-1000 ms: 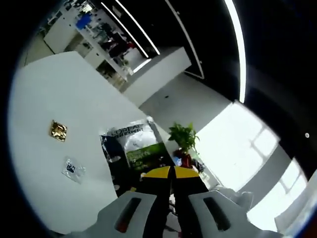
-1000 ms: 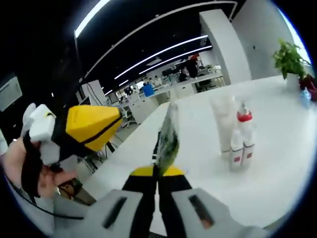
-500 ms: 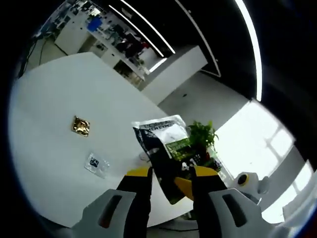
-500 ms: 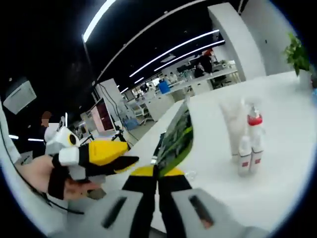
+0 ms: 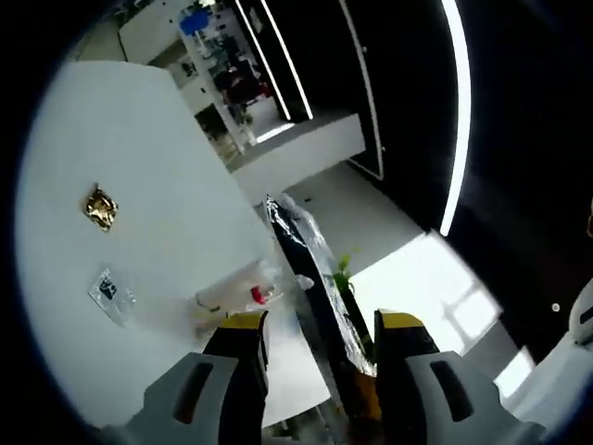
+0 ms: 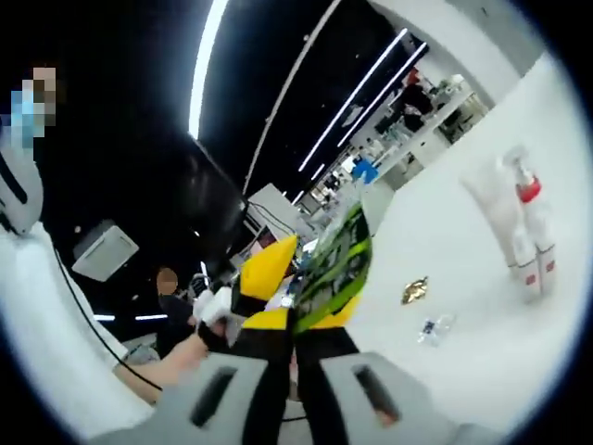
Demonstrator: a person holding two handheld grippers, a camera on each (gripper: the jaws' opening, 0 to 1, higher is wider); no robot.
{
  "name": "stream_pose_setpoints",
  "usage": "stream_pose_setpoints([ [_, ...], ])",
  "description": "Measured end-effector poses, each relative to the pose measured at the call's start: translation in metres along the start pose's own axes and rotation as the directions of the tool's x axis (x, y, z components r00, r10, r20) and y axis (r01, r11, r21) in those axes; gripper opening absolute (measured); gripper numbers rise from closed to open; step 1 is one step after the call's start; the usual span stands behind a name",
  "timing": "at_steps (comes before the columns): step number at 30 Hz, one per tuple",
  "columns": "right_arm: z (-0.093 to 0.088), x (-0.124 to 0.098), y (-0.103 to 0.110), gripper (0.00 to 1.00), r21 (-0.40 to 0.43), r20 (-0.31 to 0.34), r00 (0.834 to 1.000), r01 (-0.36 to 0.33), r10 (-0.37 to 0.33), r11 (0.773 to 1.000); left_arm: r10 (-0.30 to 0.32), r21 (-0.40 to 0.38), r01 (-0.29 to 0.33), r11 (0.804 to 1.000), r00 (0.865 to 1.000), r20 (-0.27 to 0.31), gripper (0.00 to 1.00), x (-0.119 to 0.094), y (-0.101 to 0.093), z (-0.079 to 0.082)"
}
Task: Arrange the skincare products in the storage area until every visible bottle or jar stands upright without overlapping.
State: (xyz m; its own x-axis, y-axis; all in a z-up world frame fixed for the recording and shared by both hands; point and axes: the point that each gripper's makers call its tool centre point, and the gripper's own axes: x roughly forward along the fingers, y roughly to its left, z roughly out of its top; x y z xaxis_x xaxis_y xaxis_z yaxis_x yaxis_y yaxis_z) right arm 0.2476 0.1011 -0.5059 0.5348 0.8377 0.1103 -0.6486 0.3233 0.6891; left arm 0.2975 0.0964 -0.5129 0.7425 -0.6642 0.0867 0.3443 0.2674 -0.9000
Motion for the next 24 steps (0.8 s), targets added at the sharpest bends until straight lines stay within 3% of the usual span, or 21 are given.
stream_pose_setpoints([
  [4, 0.002, -0.005, -0.001, 0.01, 0.047, 0.022, 1.000, -0.017, 0.016, 0.999, -0.038, -0.028, 0.039, 0.999, 0.999, 0.026, 0.26, 0.002, -0.011, -0.003],
  [7, -0.002, -0.008, -0.007, 0.01, 0.033, -0.014, 1.000, 0.003, -0.002, 0.999, -0.054, -0.023, 0.055, 0.998, 0.998, 0.034, 0.07, 0.004, -0.017, -0.005],
  [10, -0.001, -0.011, -0.010, 0.02, 0.041, -0.021, 1.000, 0.006, -0.005, 0.999, -0.028, -0.029, 0.029, 0.999, 0.999, 0.025, 0.06, 0.007, -0.012, -0.009],
  [13, -0.008, -0.018, -0.020, 0.13, -0.002, -0.081, 0.996, 0.039, -0.040, 0.999, 0.000, -0.019, 0.000, 1.000, 1.000, 0.012, 0.03, 0.009, -0.008, -0.012],
  [15, -0.020, -0.027, -0.029, 0.22, -0.042, -0.161, 0.984, 0.068, -0.074, 0.997, 0.015, -0.001, -0.015, 1.000, 1.000, 0.012, 0.00, 0.008, -0.007, -0.009],
  [17, -0.025, -0.035, -0.036, 0.34, -0.053, -0.193, 0.977, 0.084, -0.093, 0.995, 0.025, 0.066, -0.024, 0.997, 1.000, -0.002, 0.00, 0.007, -0.006, -0.004],
  [20, -0.023, -0.049, -0.046, 0.49, -0.014, -0.193, 0.975, 0.105, -0.106, 0.994, 0.071, 0.168, -0.059, 0.984, 0.995, -0.064, 0.00, 0.004, -0.002, -0.004],
  [24, -0.004, -0.063, -0.058, 0.54, 0.036, -0.140, 0.985, 0.108, -0.102, 0.994, 0.119, 0.253, -0.067, 0.965, 0.973, -0.197, 0.00, 0.000, 0.002, -0.018],
])
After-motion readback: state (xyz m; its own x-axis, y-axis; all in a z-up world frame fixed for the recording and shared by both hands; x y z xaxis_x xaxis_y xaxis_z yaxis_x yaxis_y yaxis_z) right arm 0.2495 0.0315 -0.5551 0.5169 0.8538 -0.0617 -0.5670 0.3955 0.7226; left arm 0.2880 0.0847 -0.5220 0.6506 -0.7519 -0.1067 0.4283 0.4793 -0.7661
